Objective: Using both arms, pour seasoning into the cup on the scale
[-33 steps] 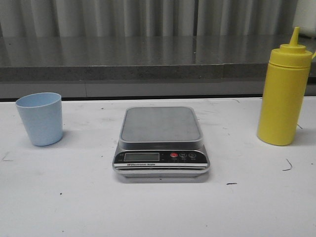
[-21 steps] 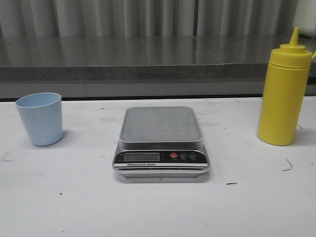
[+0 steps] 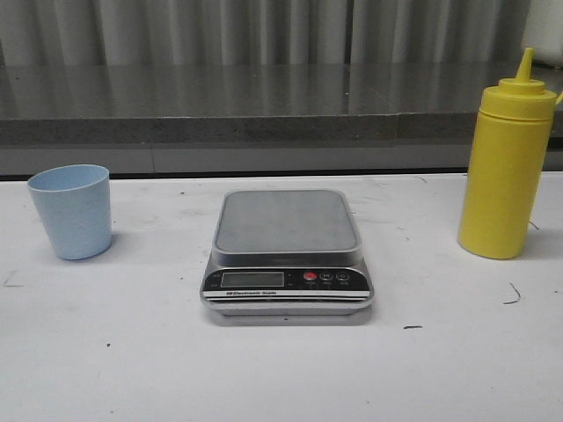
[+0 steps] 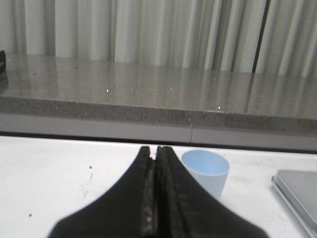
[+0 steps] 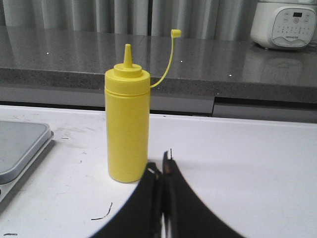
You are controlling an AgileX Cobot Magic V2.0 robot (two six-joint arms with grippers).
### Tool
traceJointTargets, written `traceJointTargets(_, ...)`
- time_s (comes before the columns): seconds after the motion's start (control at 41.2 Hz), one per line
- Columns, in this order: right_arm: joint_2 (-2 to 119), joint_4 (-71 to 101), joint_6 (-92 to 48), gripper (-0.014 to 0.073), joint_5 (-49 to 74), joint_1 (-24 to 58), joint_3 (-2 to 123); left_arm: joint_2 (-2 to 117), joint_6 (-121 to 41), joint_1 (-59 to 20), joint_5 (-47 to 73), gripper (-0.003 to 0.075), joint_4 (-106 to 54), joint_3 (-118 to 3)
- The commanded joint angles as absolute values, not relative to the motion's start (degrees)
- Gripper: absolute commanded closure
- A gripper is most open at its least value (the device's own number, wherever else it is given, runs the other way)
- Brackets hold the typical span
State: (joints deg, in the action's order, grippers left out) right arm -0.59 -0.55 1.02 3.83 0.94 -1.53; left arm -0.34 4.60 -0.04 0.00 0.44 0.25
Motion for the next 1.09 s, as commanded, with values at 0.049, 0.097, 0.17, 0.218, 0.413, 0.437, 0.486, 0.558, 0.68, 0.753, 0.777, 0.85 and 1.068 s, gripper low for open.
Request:
traceJointTargets(0.049,-1.53,0.0,0.92,0.0714,-0.66,0.74,1.15,-1.09,4.89,-0.2,-8.06,0.074,-1.01,-2.66)
traceJointTargets(0.097,-1.53,0.0,0.92,0.0714,1.06,0.74,3.75,-0.98,4.89,-0.2,-5.94,0.074,-1.01,-5.73)
traceJointTargets(0.17,-1.38,0.0,0.92,0.0714,3.92,0.74,7.85,-0.49,4.89,-0.2,-1.67,0.074,-1.01,-11.61)
traceJointTargets(0.218,-0.94,0.0,0.92,0.0714,5.64,0.74,11.0,0.47,4.89,-0.2,1.83,0.074,-1.01,-15.6)
traceJointTargets(0.413,6.36,-0.37,0.69,0.0714,16.02,0.74,25.57,9.52,4.89,-0.2,14.99,0.074,-0.77,-32.36)
traceJointTargets(0.437,7.43,-0.49,0.65,0.0714,17.8,0.74,27.4,10.64,4.89,-0.2,16.74,0.074,-0.77,-34.43)
traceJointTargets(0.486,9.99,-0.65,0.33,0.0714,20.95,0.74,30.49,13.52,4.89,-0.2,19.76,0.074,-0.77,-37.94)
traceJointTargets(0.558,14.91,-0.65,0.0,0.0714,26.7,0.74,35.29,17.64,4.89,-0.2,25.16,0.074,-0.77,-43.15)
traceJointTargets(0.68,21.63,-0.65,0.0,0.0714,33.91,0.74,40.11,22.6,4.89,-0.2,31.88,0.074,-0.77,-47.27)
traceJointTargets(0.753,24.37,-0.65,0.0,0.0714,35.06,0.74,40.38,24.93,4.89,-0.2,33.29,0.074,-0.77,-47.4)
traceJointTargets(0.777,25.38,-0.65,0.0,0.0714,35.2,0.74,40.32,25.41,4.89,-0.2,34.15,0.074,-0.77,-47.4)
traceJointTargets(0.85,27.99,-0.65,0.0,0.0714,35.95,0.74,40.25,27.08,4.89,-0.2,36.34,0.074,-0.77,-47.4)
traceJointTargets(1.068,33.57,-0.65,0.0,0.0714,36.82,0.74,40.25,30.49,4.89,-0.2,37.99,0.074,-0.77,-46.92)
